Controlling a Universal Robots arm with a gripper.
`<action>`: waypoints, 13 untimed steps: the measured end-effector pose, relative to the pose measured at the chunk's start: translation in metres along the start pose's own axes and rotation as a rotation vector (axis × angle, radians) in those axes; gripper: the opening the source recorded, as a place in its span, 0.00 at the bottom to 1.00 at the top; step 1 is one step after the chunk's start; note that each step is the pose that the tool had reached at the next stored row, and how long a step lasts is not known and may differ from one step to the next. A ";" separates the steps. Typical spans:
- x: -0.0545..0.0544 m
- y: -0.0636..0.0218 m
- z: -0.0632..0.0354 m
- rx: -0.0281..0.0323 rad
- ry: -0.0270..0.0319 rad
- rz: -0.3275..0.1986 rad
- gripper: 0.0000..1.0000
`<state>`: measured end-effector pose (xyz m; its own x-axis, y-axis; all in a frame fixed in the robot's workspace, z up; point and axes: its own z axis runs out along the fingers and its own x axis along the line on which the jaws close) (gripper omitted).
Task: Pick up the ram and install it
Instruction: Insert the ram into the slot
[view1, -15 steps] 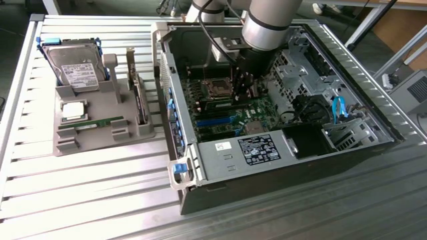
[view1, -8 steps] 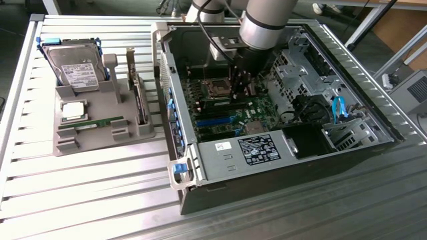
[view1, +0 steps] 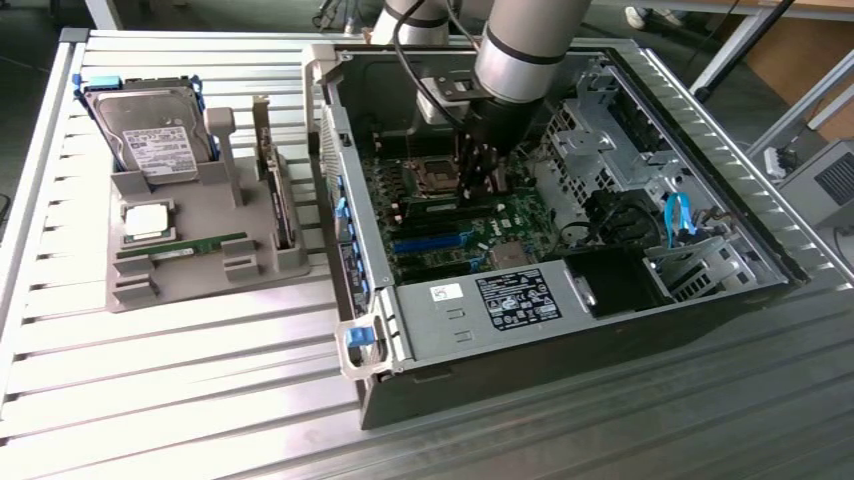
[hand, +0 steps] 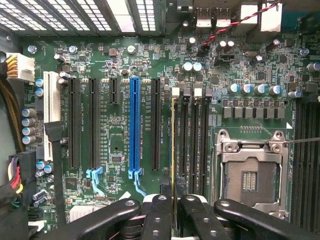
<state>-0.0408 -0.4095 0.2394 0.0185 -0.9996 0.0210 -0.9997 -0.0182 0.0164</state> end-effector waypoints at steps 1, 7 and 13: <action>0.000 0.0000 0.0007 0.0000 0.0001 0.000 0.12; 0.000 -0.0001 0.0051 0.0000 0.0003 0.000 0.12; -0.001 -0.0001 0.0063 0.0001 0.0000 0.000 0.12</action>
<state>-0.0408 -0.4091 0.2331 0.0185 -0.9996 0.0209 -0.9997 -0.0181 0.0163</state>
